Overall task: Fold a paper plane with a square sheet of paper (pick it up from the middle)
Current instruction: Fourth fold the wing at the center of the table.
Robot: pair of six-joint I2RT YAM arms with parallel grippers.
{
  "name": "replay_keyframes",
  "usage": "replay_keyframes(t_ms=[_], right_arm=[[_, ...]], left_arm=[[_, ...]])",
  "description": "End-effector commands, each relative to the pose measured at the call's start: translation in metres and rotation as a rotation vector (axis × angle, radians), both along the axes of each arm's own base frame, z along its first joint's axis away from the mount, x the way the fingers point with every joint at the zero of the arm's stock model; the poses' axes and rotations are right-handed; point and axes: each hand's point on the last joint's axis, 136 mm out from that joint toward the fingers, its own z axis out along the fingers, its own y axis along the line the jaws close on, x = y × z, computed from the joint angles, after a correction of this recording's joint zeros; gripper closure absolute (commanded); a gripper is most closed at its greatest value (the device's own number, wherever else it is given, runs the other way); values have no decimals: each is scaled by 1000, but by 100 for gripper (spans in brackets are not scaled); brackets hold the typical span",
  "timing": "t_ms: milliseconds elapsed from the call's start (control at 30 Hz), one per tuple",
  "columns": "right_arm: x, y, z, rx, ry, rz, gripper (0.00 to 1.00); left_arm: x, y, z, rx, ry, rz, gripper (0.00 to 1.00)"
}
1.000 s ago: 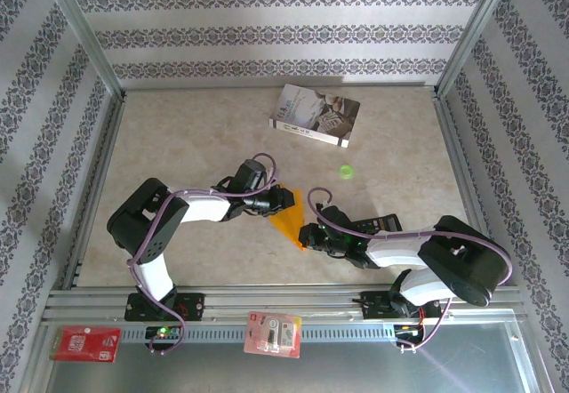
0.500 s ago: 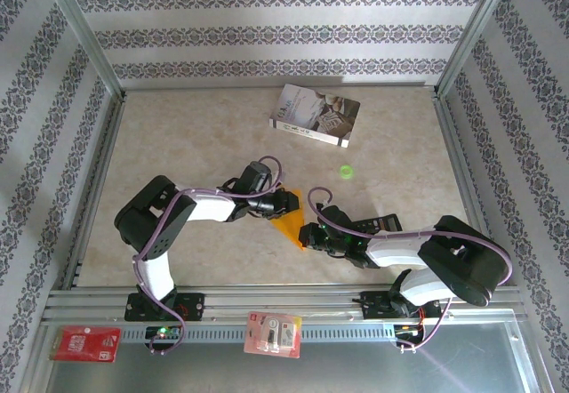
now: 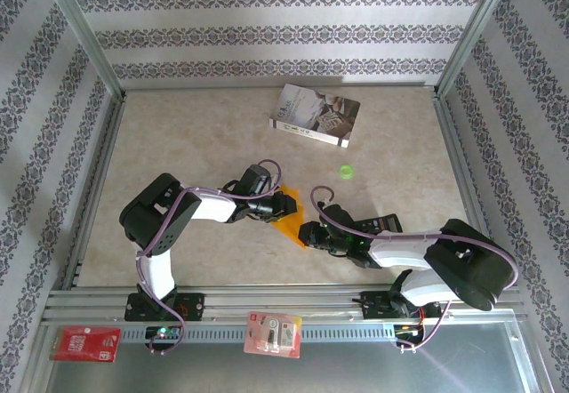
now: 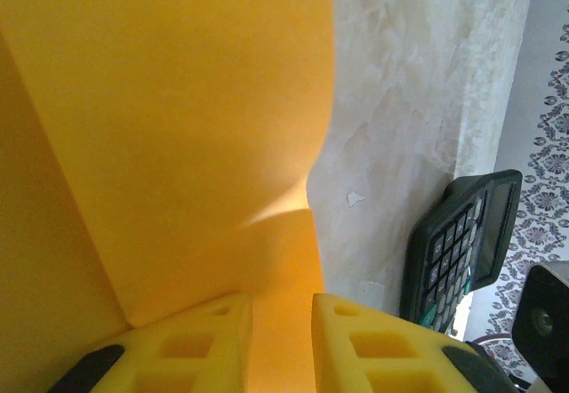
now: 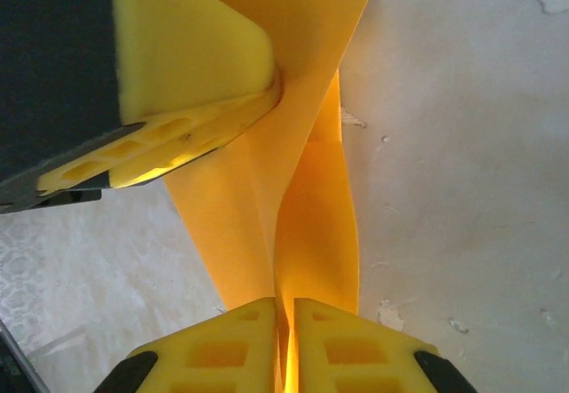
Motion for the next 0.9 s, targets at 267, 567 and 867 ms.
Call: replay_keyframes(t_ms=[267,567,867], right_arm=[[-19,-12,-9,-32,25,28,84],[-19,-16,-15,-58,34,8,91],[-14,-20,-18,-76,44,2,94]], left_arm=[[2,12,-19,42,15,32,76],[2,13,-18,45,14,31,76],[1,15,-20,48,17,33,77]])
